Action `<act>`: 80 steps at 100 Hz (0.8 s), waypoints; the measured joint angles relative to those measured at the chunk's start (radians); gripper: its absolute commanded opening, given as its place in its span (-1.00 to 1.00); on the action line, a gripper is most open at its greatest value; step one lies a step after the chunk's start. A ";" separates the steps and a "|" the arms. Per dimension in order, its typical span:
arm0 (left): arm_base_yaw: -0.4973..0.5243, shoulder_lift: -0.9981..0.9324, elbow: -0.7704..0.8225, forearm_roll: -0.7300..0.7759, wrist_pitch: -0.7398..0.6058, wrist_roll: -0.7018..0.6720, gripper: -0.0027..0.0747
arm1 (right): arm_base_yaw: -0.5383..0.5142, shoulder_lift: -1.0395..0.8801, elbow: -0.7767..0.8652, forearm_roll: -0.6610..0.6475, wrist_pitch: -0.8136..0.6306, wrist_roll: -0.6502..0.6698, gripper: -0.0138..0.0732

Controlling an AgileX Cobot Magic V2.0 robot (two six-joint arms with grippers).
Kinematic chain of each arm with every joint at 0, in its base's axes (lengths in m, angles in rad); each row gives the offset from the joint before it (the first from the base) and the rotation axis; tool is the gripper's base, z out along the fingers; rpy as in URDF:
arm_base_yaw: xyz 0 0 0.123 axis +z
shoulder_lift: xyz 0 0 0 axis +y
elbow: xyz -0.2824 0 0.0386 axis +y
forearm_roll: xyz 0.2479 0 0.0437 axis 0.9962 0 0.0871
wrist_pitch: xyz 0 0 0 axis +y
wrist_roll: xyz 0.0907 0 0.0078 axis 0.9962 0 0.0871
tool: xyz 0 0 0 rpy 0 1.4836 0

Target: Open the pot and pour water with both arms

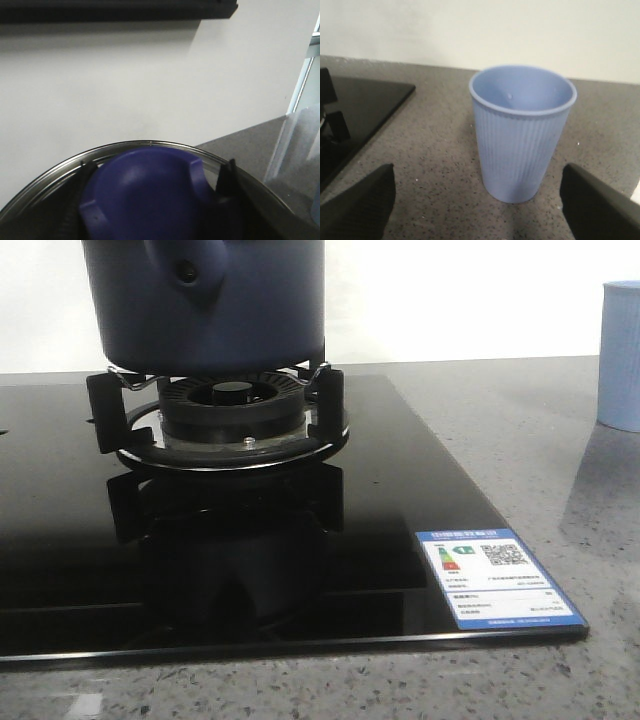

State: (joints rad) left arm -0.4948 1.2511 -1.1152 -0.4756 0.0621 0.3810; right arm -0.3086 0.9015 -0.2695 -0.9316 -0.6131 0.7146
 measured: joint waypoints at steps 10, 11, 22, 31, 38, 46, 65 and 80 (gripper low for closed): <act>-0.008 0.066 0.000 -0.001 -0.019 0.000 -0.01 | 0.000 -0.063 0.019 -0.002 0.003 0.002 0.72; -0.008 0.074 0.000 -0.001 -0.022 0.000 -0.01 | 0.000 -0.066 0.021 -0.004 0.003 0.002 0.72; -0.008 0.134 0.000 -0.002 -0.046 0.000 -0.01 | 0.002 -0.089 0.032 -0.006 0.006 0.009 0.72; -0.008 0.165 0.000 -0.003 -0.055 0.000 -0.01 | 0.004 -0.089 0.037 -0.010 0.009 0.009 0.72; -0.011 0.181 -0.009 -0.003 -0.055 0.000 -0.01 | 0.005 -0.089 0.039 -0.010 0.010 0.009 0.72; -0.018 0.190 -0.022 -0.005 -0.055 0.000 -0.01 | 0.007 -0.089 0.039 -0.010 0.010 0.009 0.72; -0.060 0.205 -0.057 0.034 -0.055 0.000 -0.01 | 0.007 -0.089 0.039 -0.011 0.010 0.009 0.72; -0.066 0.218 -0.060 0.049 -0.051 0.000 -0.01 | 0.007 -0.089 0.039 -0.011 0.011 0.009 0.72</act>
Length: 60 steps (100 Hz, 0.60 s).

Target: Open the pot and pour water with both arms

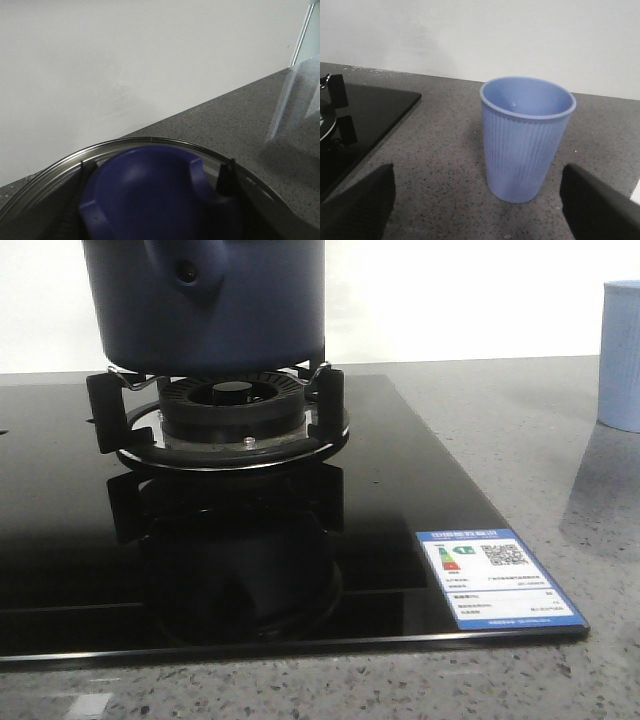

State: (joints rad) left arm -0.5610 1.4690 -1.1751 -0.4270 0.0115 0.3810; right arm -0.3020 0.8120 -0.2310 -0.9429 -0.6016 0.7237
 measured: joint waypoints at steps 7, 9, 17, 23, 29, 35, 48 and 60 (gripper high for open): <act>0.000 0.004 0.000 0.004 0.012 0.000 -0.01 | 0.000 0.000 0.000 0.000 0.000 0.000 0.72; 0.000 0.004 0.000 0.004 0.014 0.000 -0.01 | 0.000 0.000 0.000 0.000 0.000 0.000 0.72; 0.000 0.004 0.000 0.004 0.019 0.000 -0.01 | 0.000 0.000 0.000 0.000 0.000 0.001 0.72; 0.000 0.004 -0.002 0.004 0.023 0.000 -0.01 | 0.000 0.000 0.000 0.000 0.000 0.001 0.72; 0.000 0.004 -0.001 0.006 0.024 0.000 -0.01 | 0.000 0.000 0.000 0.000 0.000 0.001 0.72; 0.000 0.004 -0.001 0.009 0.024 0.000 -0.01 | 0.000 0.000 0.000 0.000 0.000 0.001 0.72; 0.000 0.004 -0.001 0.012 0.027 0.000 -0.01 | 0.000 0.000 0.000 0.000 0.000 0.001 0.72; 0.002 0.004 -0.001 0.015 0.032 0.000 -0.01 | 0.000 0.000 0.000 0.000 0.000 0.001 0.72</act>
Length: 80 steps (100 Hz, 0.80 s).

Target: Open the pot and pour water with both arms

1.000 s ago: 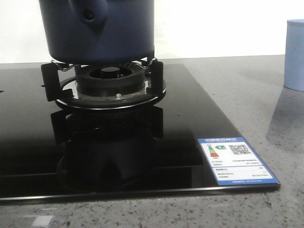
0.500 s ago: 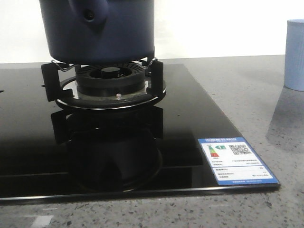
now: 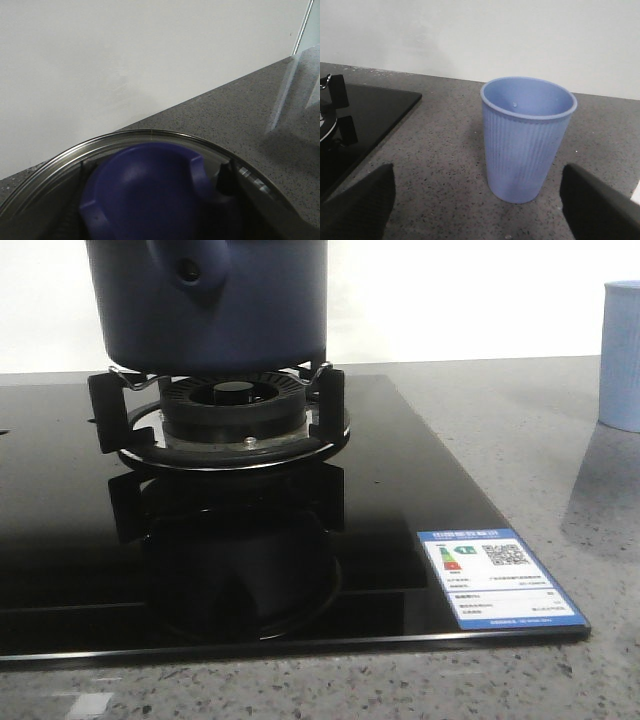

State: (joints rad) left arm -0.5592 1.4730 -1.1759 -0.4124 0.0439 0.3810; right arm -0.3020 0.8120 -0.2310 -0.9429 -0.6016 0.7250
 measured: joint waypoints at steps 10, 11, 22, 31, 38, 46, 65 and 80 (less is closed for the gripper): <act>0.000 -0.002 0.000 0.000 0.001 0.000 -0.01 | 0.000 0.000 0.000 0.000 0.000 0.000 0.72; 0.000 -0.002 0.000 0.000 0.003 0.000 -0.01 | 0.000 0.000 0.000 0.000 0.000 0.000 0.72; 0.000 -0.002 0.000 0.002 0.008 0.000 -0.01 | 0.000 0.000 0.000 0.000 0.001 0.001 0.72; 0.000 -0.003 0.000 0.004 0.013 0.000 -0.01 | 0.000 0.000 0.000 0.000 0.001 0.001 0.72; 0.000 -0.003 0.000 0.004 0.022 0.000 -0.01 | 0.000 0.000 0.000 0.000 0.001 0.001 0.72; 0.002 -0.004 0.000 0.004 0.024 0.000 -0.01 | 0.000 0.000 0.000 0.000 0.001 0.001 0.72; 0.002 -0.006 0.000 0.004 0.032 0.000 0.06 | 0.000 0.000 0.000 0.000 0.001 0.001 0.72; 0.002 -0.006 0.000 0.004 0.035 0.000 0.61 | 0.000 0.000 0.000 0.000 0.001 0.001 0.72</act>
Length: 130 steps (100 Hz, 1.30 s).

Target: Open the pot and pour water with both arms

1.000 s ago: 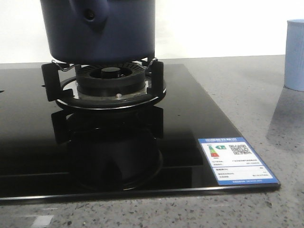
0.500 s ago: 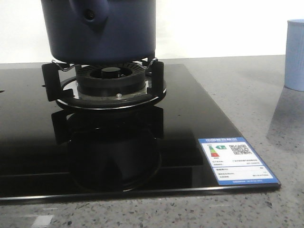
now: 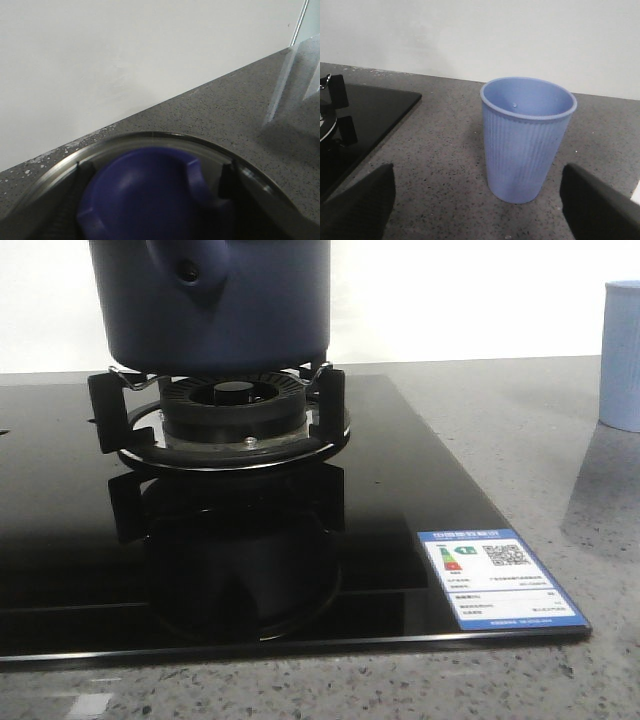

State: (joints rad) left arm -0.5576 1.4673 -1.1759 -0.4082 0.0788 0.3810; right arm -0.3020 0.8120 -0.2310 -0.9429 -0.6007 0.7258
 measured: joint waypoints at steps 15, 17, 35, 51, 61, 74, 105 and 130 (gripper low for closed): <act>0.000 -0.014 0.000 0.000 0.000 0.000 0.67 | 0.005 0.000 0.000 0.000 0.000 0.000 0.72; 0.000 -0.020 0.000 0.000 0.000 0.000 0.67 | 0.008 0.000 0.000 0.000 0.000 0.000 0.72; 0.002 -0.102 0.000 0.010 0.012 0.000 0.66 | 0.032 0.000 0.000 0.000 -0.007 0.000 0.68; 0.048 -0.207 0.000 0.037 0.065 0.000 0.18 | 0.048 0.000 0.000 0.048 -0.050 0.000 0.07; 0.119 -0.276 0.000 0.039 0.108 0.000 -0.46 | 0.050 0.000 -0.005 0.085 -0.120 0.000 -0.57; 0.213 -0.362 0.000 0.043 0.154 0.000 -0.98 | 0.050 0.000 -0.045 0.096 -0.166 0.002 -0.83; 0.332 -0.658 0.200 0.096 0.082 0.000 -0.98 | 0.050 -0.047 -0.121 0.116 -0.120 0.106 -0.83; 0.332 -1.031 0.604 0.095 -0.042 0.000 -0.98 | 0.050 -0.262 0.028 0.118 -0.105 0.119 -0.83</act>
State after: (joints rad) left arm -0.2256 0.4359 -0.5724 -0.3133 0.0368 0.3810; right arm -0.2520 0.5501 -0.2033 -0.8250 -0.7057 0.8452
